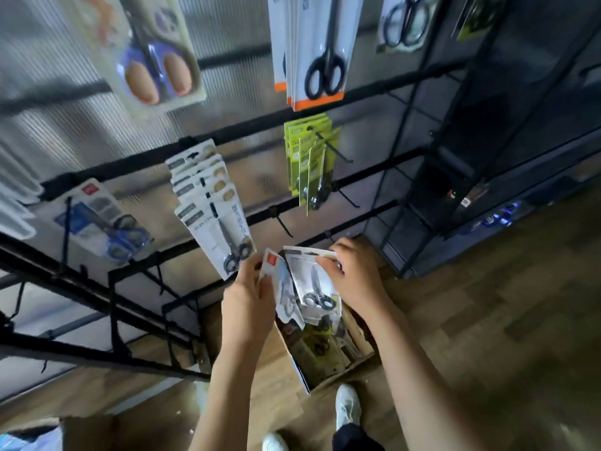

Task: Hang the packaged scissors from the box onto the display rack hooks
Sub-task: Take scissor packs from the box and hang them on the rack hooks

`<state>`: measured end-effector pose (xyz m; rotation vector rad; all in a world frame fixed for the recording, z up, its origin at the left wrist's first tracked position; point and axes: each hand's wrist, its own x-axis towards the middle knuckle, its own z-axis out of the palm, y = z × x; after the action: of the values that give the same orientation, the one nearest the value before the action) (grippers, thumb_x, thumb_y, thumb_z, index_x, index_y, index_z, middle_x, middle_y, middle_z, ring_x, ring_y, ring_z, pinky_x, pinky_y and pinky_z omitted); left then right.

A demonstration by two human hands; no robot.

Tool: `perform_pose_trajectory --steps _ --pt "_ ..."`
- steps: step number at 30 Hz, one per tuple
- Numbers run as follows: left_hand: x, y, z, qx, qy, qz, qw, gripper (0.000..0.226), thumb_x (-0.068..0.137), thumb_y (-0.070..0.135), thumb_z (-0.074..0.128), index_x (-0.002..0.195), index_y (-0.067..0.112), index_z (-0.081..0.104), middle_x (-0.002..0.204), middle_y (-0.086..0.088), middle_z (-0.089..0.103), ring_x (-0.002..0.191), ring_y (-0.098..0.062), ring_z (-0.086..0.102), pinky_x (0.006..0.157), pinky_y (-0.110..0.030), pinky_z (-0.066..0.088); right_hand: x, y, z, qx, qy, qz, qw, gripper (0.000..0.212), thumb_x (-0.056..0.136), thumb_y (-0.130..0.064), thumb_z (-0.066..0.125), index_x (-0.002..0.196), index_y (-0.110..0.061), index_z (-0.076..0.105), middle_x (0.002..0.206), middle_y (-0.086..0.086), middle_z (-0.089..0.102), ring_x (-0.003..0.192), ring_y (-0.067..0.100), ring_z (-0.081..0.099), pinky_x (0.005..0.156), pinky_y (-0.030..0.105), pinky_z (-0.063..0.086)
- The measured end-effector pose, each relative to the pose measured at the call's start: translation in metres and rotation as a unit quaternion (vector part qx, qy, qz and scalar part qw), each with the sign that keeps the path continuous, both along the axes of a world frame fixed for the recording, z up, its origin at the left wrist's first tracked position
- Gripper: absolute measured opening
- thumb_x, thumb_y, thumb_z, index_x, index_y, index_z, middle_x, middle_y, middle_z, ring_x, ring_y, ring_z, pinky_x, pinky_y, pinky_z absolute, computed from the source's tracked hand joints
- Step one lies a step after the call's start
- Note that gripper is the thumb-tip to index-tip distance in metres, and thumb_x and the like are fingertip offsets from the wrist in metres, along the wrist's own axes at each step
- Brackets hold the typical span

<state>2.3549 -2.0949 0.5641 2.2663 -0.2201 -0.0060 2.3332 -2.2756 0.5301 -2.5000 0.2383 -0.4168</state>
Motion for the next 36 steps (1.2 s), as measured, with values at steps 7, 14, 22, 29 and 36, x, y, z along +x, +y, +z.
perform_pose_trajectory --steps 7,14,22,29,36 --pt "0.001 0.024 0.046 -0.028 0.011 0.032 0.999 0.027 0.091 0.003 0.047 0.103 0.013 0.070 0.077 -0.005 0.067 0.064 -0.016 0.062 0.053 -0.009 0.037 0.009 0.020 0.049 -0.030 -0.027 0.069 0.997 0.031 0.093 -0.029 0.057 0.070 -0.010 0.047 0.077 -0.002 0.044 0.066 0.015 0.043 0.058 0.025 0.021" --pt "0.003 0.056 0.079 -0.108 0.040 0.064 0.991 0.039 0.088 -0.002 0.040 0.111 0.014 0.068 0.092 0.005 0.066 0.081 -0.006 0.061 0.065 -0.013 0.050 0.034 0.037 0.076 -0.014 -0.075 0.124 0.989 0.030 0.089 -0.026 0.062 0.073 -0.001 0.057 0.074 0.002 0.047 0.062 0.020 0.047 0.057 0.034 0.037" --pt "0.007 0.109 0.084 0.041 -0.128 0.141 0.981 0.019 0.087 0.010 0.065 0.102 0.015 0.074 0.098 -0.005 0.069 0.089 -0.018 0.063 0.077 -0.022 0.044 0.057 0.078 0.090 -0.044 -0.087 0.180 0.979 0.030 0.091 -0.028 0.059 0.076 -0.003 0.059 0.078 0.002 0.051 0.062 0.019 0.050 0.057 0.035 0.041" --pt "0.015 0.149 0.078 0.071 -0.101 0.213 0.969 0.021 0.087 0.010 0.065 0.106 0.013 0.072 0.132 -0.014 0.040 0.108 -0.025 0.051 0.087 -0.022 0.036 0.070 0.114 0.098 -0.017 -0.063 0.230 0.971 0.029 0.092 -0.029 0.056 0.081 -0.003 0.061 0.081 -0.001 0.050 0.067 0.018 0.052 0.061 0.034 0.042" --pt "0.021 0.177 0.072 -0.045 -0.062 0.258 0.963 0.011 0.085 0.005 0.067 0.093 -0.001 0.070 0.083 -0.015 0.068 0.070 -0.022 0.067 0.066 -0.030 0.058 0.072 0.132 0.095 -0.020 -0.052 0.230 0.971 0.029 0.093 -0.030 0.055 0.085 -0.004 0.063 0.084 0.000 0.053 0.069 0.017 0.053 0.062 0.036 0.046"
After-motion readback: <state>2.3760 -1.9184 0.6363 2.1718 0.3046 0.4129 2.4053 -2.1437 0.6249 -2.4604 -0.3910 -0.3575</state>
